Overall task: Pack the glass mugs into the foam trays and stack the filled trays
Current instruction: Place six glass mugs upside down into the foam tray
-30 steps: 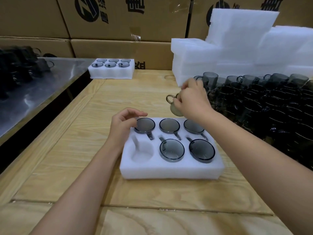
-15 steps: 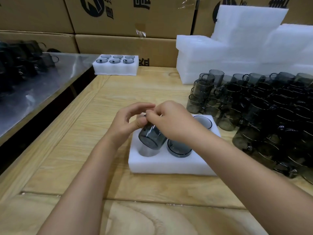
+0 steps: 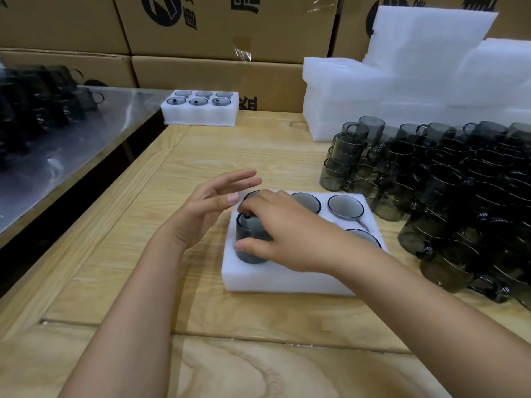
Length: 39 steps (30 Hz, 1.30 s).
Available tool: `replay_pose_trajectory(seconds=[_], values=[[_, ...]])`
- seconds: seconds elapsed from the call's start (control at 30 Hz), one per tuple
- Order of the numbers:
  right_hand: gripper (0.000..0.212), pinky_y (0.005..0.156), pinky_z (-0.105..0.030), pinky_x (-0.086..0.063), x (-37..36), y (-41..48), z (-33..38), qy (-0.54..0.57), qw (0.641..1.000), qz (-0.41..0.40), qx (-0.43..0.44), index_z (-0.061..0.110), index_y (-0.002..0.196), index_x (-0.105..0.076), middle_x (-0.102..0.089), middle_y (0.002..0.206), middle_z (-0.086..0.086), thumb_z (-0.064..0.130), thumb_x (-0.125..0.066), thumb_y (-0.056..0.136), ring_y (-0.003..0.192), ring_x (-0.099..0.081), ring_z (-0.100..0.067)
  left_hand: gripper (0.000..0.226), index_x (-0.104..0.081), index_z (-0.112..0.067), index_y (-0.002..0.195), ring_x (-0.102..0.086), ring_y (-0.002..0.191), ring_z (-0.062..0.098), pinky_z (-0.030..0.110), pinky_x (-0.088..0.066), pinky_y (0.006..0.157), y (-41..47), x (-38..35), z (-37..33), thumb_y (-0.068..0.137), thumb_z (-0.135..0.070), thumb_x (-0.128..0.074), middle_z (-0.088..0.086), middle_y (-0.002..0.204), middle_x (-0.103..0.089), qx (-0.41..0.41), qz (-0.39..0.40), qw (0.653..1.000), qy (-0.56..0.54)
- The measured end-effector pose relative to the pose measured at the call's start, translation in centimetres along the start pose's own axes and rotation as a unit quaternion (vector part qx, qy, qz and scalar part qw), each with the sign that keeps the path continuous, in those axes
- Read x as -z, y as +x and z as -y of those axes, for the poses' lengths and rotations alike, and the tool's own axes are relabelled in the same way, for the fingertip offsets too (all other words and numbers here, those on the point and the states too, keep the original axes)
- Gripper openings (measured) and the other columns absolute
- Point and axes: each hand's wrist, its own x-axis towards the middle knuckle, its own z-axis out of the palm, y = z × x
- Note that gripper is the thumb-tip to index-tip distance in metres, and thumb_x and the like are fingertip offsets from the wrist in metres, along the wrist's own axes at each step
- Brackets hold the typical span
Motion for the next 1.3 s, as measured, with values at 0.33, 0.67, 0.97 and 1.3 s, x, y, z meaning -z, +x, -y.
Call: replay_pose_trajectory(seconds=[0.33, 0.67, 0.97, 1.3], values=[[0.057, 0.092, -0.027, -0.035, -0.6, 0.2, -0.6, 0.027, 0.999, 0.012, 0.013, 0.021, 0.123, -0.046, -0.041, 0.122, 0.004, 0.049, -0.068, 0.078, 0.108, -0.030, -0.008, 0.062, -0.057, -0.020, 0.126, -0.053, 0.125, 0.021, 0.052, -0.032, 0.110, 0.0, -1.0, -0.4, 0.074, -0.053, -0.058, 0.006, 0.127, -0.063, -0.010, -0.080, 0.996, -0.022], [0.049, 0.115, -0.041, -0.012, -1.4, 3.2, 1.3, -0.071, 0.997, 0.031, -0.004, 0.013, 0.142, -0.034, -0.030, 0.150, -0.006, 0.030, -0.028, 0.096, 0.141, -0.018, -0.024, 0.050, -0.054, -0.011, 0.129, -0.041, 0.135, 0.016, 0.034, -0.031, 0.111, -1.4, -4.7, -5.3, 0.087, -0.037, -0.045, 0.004, 0.139, -0.051, -0.230, -0.047, 0.936, 0.264], [0.083, 0.116, -0.053, 0.004, -5.1, 3.7, -0.6, -0.206, 0.976, 0.074, -0.018, 0.025, 0.146, 0.020, 0.027, 0.153, -0.007, 0.041, -0.042, 0.094, 0.142, 0.023, -0.024, 0.068, -0.037, -0.045, 0.140, -0.002, 0.144, -0.002, 0.028, 0.003, 0.116, -0.9, -7.4, -4.4, 0.079, -0.068, -0.015, -0.017, 0.156, -0.020, 0.025, 0.068, 0.857, 0.511], [0.057, 0.116, -0.041, 0.004, -3.2, -0.6, 0.5, -0.219, 0.963, -0.137, -0.073, 0.014, 0.146, -0.012, -0.019, 0.152, -0.013, 0.032, -0.030, 0.096, 0.141, -0.009, -0.029, 0.057, -0.058, -0.018, 0.127, -0.038, 0.135, 0.011, 0.041, -0.012, 0.117, -2.8, -9.8, -4.8, 0.087, -0.049, -0.033, -0.002, 0.141, -0.050, -0.133, -0.139, 0.865, 0.464]])
